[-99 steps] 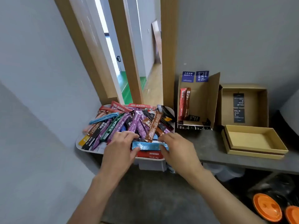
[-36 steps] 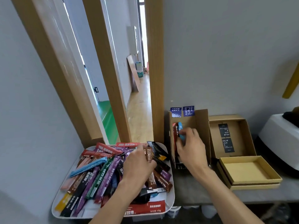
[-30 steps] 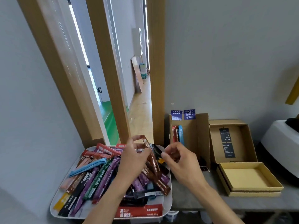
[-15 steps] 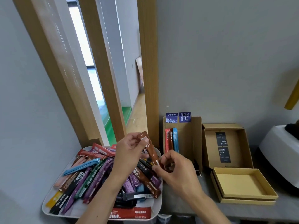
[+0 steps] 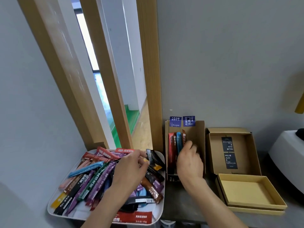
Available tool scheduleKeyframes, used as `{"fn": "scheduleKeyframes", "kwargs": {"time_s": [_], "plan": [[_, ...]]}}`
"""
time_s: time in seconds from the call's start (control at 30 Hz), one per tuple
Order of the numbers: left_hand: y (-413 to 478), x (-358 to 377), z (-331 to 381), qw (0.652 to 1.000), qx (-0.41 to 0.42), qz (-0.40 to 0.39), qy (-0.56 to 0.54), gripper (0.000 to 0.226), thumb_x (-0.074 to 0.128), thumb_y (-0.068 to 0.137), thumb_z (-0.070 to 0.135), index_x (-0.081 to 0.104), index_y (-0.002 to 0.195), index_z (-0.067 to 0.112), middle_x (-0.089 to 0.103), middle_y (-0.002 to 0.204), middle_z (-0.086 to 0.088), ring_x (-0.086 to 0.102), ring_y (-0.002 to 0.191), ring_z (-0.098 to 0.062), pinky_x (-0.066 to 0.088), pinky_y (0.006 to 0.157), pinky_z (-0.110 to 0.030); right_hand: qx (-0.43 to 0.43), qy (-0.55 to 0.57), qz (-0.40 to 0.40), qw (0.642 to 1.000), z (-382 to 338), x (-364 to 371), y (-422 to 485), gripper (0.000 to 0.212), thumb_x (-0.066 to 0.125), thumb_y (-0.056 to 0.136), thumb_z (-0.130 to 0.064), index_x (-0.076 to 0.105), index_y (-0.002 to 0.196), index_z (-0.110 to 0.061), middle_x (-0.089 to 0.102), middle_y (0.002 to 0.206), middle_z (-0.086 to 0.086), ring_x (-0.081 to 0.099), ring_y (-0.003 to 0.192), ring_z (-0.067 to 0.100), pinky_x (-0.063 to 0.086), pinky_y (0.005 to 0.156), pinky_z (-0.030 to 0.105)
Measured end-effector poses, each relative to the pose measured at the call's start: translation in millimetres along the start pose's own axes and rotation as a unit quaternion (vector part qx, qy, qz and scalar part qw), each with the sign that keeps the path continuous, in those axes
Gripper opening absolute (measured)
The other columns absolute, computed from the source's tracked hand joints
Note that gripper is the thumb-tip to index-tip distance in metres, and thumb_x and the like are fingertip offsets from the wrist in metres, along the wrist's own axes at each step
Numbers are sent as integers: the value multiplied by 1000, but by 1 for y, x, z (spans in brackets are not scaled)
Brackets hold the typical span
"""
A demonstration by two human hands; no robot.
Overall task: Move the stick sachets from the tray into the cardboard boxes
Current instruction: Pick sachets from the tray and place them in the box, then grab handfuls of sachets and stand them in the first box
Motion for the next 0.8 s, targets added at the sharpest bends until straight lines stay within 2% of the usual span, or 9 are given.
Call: {"fn": "scheduleKeyframes", "kwargs": {"time_s": [0.2,0.33,0.4,0.47,0.5,0.57,0.63,0.73,0.8], "plan": [[-12,-2,-14,999,-7,0,45,14,71,94,43,69,107,39,67,85,22,64,79,4,60,77,-24,5,-28,-68,997,7,20,17,34,61,102,-21,46,131,-14,65,123,7,73,103,22,62,80,32],[-17,-12,-28,997,-26,14,67,17,73,93,44,67,109,38,65,83,22,63,74,5,60,74,-21,-5,-10,-18,1000,5,6,6,33,65,99,-25,47,124,-12,63,119,9,73,97,25,62,71,34],[-19,-18,-37,996,-42,17,81,18,74,93,45,67,108,37,64,82,21,63,73,6,60,72,-19,-52,66,41,996,-3,-9,-4,36,72,94,-21,50,121,-11,60,114,9,70,90,26,61,65,36],[-22,-26,-48,994,-62,19,93,18,75,93,42,67,108,36,64,86,21,62,74,6,59,71,-17,-136,163,80,974,-21,-28,-19,28,70,93,-15,56,116,-15,59,107,2,65,83,17,56,60,29],[-23,-29,-53,992,-70,21,101,18,75,94,41,68,109,35,64,89,21,62,76,6,59,72,-17,-182,192,74,961,-33,-36,-27,23,69,93,-15,58,113,-18,59,105,-2,62,81,12,53,61,24],[-27,-38,-61,989,-82,23,120,19,74,94,41,67,110,35,64,95,20,62,80,4,57,73,-16,-249,207,3,946,-59,-42,-44,15,69,95,-21,61,108,-24,62,103,-10,63,83,7,52,65,19],[-32,-47,-68,986,-95,24,135,22,73,94,42,65,113,35,65,105,19,64,89,1,55,76,-16,-277,163,-85,943,-78,-30,-56,11,64,100,-30,61,110,-29,64,106,-14,65,90,8,46,68,19],[-38,-54,-79,982,-112,20,152,25,73,94,46,63,115,35,66,113,15,64,99,-3,56,82,-20,-260,51,-160,951,-88,-1,-67,14,56,103,-31,57,116,-25,70,111,-7,69,99,17,40,66,27],[-41,-55,-83,981,-114,15,158,29,71,92,54,64,114,36,67,111,16,64,95,-2,55,80,-19,-234,-3,-187,954,-86,13,-73,18,58,102,-26,58,119,-22,70,112,-3,71,101,19,40,67,28]]}}
Point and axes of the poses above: each hand's wrist, its own y-axis towards the middle knuckle, its own x-axis out of the palm, z = x × y, the point moved 3 cm from there along y, towards the middle knuckle
